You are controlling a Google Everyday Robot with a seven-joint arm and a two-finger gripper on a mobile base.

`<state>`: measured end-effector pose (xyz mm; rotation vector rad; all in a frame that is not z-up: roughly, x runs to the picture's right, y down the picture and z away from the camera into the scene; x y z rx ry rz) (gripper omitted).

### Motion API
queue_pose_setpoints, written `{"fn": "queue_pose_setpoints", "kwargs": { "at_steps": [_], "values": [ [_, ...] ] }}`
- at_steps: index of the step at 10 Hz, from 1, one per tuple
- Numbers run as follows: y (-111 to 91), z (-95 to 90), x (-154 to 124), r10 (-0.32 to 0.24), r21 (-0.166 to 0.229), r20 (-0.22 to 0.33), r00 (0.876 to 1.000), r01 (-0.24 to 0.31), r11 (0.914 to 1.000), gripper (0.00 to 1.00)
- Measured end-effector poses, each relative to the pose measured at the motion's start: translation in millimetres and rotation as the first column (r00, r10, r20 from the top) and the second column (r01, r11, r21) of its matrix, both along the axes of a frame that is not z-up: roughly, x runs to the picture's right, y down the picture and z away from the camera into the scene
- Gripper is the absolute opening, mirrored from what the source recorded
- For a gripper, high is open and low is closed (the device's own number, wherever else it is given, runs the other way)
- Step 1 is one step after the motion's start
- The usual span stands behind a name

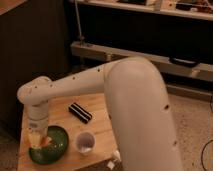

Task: Place the pepper in the ceramic bowl

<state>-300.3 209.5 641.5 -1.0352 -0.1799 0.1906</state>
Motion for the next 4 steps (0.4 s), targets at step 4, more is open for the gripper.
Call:
{"fn": "queue_pose_setpoints", "kwargs": {
  "at_steps": [4],
  "values": [
    [-15.2,-6.2,21.5,0.143,-0.101,0.079,0.987,-0.135,0.9856,0.80]
  ]
}}
